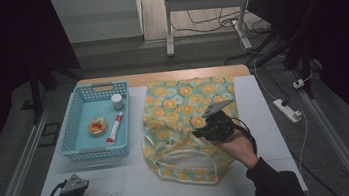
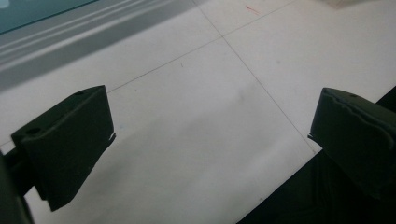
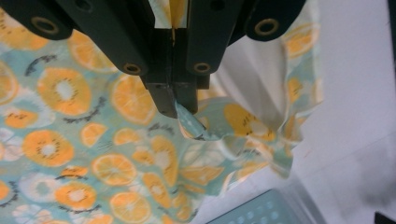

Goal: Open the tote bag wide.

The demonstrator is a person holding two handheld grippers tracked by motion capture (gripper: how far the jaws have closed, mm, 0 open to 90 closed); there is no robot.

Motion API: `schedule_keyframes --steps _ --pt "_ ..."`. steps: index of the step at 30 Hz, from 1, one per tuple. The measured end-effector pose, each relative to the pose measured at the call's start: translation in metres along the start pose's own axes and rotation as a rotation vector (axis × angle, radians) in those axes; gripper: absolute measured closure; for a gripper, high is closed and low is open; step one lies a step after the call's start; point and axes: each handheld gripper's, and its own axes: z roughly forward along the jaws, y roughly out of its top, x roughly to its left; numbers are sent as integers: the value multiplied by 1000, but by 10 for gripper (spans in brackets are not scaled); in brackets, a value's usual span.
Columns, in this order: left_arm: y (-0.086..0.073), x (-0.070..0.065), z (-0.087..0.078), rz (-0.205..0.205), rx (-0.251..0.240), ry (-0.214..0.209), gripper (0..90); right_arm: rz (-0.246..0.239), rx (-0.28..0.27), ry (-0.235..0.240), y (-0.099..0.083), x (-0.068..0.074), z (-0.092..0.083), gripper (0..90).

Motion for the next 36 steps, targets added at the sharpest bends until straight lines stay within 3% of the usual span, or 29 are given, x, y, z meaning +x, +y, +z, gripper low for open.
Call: schedule_keyframes --steps 21,36 --pt "0 0 0 0 -1 -1 0 30 -37 -106 51 -59 4 900" --pt "0 1 0 -2 -1 -2 0 56 -16 -181 69 -99 25 900"
